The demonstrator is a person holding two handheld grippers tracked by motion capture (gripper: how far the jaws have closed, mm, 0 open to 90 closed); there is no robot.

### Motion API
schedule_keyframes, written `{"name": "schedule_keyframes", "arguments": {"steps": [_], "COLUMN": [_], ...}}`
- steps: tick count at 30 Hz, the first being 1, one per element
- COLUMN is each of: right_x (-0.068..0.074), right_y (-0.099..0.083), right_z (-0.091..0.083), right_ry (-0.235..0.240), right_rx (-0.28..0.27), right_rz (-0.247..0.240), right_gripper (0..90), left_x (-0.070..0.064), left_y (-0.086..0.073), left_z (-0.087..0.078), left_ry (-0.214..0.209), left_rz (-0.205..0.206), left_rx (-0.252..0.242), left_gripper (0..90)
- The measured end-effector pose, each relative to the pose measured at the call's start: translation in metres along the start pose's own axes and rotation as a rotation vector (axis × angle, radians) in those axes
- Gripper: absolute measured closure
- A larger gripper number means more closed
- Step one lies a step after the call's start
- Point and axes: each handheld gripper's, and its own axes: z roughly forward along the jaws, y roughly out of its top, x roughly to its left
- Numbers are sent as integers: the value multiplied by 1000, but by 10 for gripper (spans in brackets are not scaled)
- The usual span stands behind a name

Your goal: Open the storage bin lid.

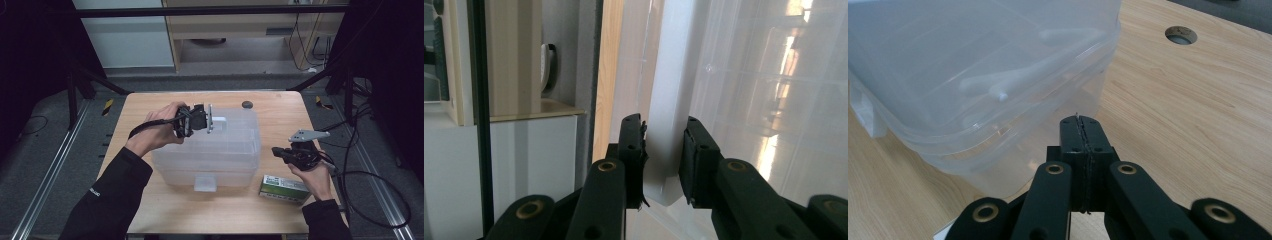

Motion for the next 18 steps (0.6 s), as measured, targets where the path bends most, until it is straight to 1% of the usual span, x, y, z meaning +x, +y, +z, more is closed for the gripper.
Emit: {"name": "schedule_keyframes", "arguments": {"steps": [7,10,12,13,18], "right_x": [3,3,4,4,5], "right_y": [1,1,1,1,1], "right_z": [-1,0,1,2,2], "right_ry": [8,11,13,15,18], "right_rx": [-10,-10,-5,-4,-5], "right_rz": [-2,-4,-6,-5,-2], "right_gripper": [900,900,900,900,900], "left_x": [2,3,4,5,6], "left_y": [-1,-1,-1,-2,-3], "left_z": [1,1,1,2,2], "left_ry": [8,10,14,13,16], "left_rz": [-25,-24,-29,-41,-48], "left_rx": [-19,-18,-19,-24,-31], "left_gripper": [730,729,727,727,724]}}
